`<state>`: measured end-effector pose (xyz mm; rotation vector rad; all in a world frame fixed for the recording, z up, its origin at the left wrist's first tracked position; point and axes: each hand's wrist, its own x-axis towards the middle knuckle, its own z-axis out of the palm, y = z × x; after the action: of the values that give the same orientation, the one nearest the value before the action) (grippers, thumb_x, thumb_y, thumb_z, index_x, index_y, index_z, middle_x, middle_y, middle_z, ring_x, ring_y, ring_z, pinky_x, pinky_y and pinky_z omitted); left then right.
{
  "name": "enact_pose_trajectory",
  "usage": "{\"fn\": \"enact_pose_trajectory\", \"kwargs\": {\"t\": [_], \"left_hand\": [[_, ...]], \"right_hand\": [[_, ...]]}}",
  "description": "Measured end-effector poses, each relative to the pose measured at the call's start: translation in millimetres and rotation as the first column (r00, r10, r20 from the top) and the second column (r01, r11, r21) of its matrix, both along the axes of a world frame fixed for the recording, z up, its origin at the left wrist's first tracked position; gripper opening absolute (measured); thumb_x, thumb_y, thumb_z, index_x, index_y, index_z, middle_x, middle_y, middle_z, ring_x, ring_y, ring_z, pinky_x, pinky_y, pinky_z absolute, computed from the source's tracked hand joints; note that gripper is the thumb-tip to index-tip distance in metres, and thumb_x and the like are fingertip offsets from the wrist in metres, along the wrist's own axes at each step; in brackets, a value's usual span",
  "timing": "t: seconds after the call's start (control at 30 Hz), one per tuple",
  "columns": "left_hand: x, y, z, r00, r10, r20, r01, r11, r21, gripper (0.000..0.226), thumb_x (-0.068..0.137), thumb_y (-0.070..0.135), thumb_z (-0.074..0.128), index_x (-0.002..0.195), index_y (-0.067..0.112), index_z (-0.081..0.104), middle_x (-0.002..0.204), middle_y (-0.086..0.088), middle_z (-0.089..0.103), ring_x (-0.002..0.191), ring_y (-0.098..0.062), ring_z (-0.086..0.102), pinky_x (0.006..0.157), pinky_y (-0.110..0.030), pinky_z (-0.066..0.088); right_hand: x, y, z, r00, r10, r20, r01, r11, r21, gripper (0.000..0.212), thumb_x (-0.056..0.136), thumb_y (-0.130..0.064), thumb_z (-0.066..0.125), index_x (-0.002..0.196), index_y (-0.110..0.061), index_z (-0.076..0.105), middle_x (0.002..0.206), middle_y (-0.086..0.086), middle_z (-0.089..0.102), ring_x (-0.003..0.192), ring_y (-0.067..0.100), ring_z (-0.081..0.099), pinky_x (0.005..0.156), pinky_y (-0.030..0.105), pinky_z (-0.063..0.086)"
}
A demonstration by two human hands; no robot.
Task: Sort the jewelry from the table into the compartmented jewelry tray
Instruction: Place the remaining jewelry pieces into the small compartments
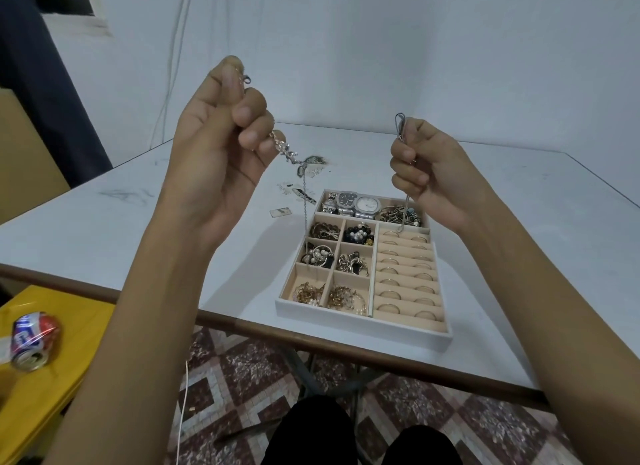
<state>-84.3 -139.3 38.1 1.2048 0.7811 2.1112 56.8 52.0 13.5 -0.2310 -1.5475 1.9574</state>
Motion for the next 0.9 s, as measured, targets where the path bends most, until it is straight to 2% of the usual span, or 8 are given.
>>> {"fn": "enact_pose_trajectory", "kwargs": {"t": [0.13, 0.33, 0.5, 0.73, 0.9], "left_hand": [[1.9, -8.1, 6.3, 1.0, -0.019, -0.014, 0.019, 0.998, 0.053, 0.017, 0.103, 0.014, 0.03, 0.091, 0.02, 0.041, 0.058, 0.012, 0.041, 0.049, -0.001, 0.037, 0.056, -0.012, 0.04], [5.3, -10.5, 4.5, 1.0, -0.014, -0.026, 0.015, 0.999, 0.046, 0.017, 0.104, 0.015, 0.029, 0.091, 0.02, 0.04, 0.057, 0.012, 0.04, 0.048, -0.001, 0.037, 0.055, -0.013, 0.04], [2.8, -9.8, 0.8, 1.0, -0.021, -0.009, 0.022, 0.999, 0.042, 0.014, 0.101, 0.012, 0.033, 0.092, 0.02, 0.04, 0.058, 0.012, 0.041, 0.048, -0.001, 0.037, 0.055, -0.013, 0.041], [-0.6, -3.6, -9.0, 1.0, 0.011, -0.006, -0.011, 1.0, -0.004, 0.01, 0.099, 0.015, 0.038, 0.089, 0.019, 0.04, 0.059, 0.012, 0.04, 0.049, -0.001, 0.036, 0.055, -0.014, 0.041], [-2.6, -0.2, -17.8, 0.999, 0.052, 0.007, -0.052, 0.997, -0.063, 0.021, 0.101, 0.009, 0.034, 0.085, 0.021, 0.041, 0.059, 0.011, 0.038, 0.049, -0.002, 0.034, 0.054, -0.014, 0.04]], "right_hand": [[-0.4, 0.3, -1.2, 1.0, 0.01, -0.003, -0.01, 1.0, -0.003, 0.03, 0.101, -0.01, 0.039, 0.073, -0.019, 0.043, 0.058, -0.006, 0.041, 0.04, 0.005, 0.021, 0.042, 0.018, 0.015], [-1.5, 0.6, -2.5, 1.0, 0.013, -0.001, -0.013, 1.0, 0.0, 0.025, 0.101, -0.017, 0.042, 0.076, -0.02, 0.043, 0.058, -0.007, 0.042, 0.04, 0.005, 0.021, 0.044, 0.02, 0.013], [-1.4, 0.1, -3.6, 1.0, 0.021, -0.001, -0.021, 1.0, 0.003, 0.028, 0.102, -0.015, 0.041, 0.074, -0.019, 0.045, 0.058, -0.006, 0.042, 0.039, 0.005, 0.022, 0.042, 0.019, 0.014], [-2.2, -1.2, -3.5, 1.0, 0.018, 0.01, -0.019, 1.0, 0.005, 0.03, 0.102, -0.016, 0.041, 0.073, -0.02, 0.045, 0.058, -0.006, 0.041, 0.04, 0.005, 0.021, 0.044, 0.019, 0.013], [-2.7, -2.1, -3.3, 1.0, 0.011, 0.018, -0.011, 1.0, 0.011, 0.028, 0.102, -0.019, 0.042, 0.074, -0.02, 0.044, 0.058, -0.007, 0.041, 0.041, 0.005, 0.02, 0.043, 0.019, 0.013]]}}
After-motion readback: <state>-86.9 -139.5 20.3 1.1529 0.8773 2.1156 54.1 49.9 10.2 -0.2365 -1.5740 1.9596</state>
